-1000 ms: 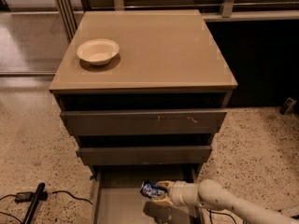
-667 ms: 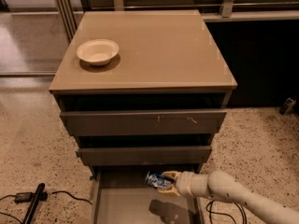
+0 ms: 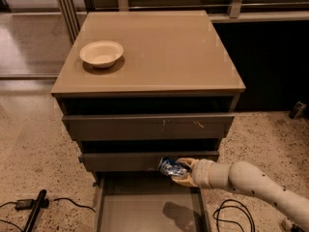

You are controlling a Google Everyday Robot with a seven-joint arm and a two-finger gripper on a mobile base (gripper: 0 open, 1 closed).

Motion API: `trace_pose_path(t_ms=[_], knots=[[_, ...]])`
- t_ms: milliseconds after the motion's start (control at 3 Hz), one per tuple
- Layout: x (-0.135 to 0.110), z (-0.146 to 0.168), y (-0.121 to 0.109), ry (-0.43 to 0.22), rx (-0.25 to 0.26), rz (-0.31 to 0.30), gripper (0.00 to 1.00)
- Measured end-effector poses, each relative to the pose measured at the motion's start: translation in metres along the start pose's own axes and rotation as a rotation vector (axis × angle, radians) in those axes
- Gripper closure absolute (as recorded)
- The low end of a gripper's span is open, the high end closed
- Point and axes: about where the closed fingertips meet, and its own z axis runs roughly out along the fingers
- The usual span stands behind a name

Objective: Pick pepsi can from bottom drawer and place on counter

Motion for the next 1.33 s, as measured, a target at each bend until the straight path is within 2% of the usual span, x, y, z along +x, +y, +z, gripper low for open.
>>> trace_pose_path(t_ms=[333, 667, 1333], knots=[[0.000, 0.000, 0.000, 0.000, 0.000, 0.000, 1.00], [-0.010, -0.014, -0.001, -0.005, 0.002, -0.026, 1.00], [-0.085, -0.100, -0.025, -0.053, 0.073, -0.188, 1.00]])
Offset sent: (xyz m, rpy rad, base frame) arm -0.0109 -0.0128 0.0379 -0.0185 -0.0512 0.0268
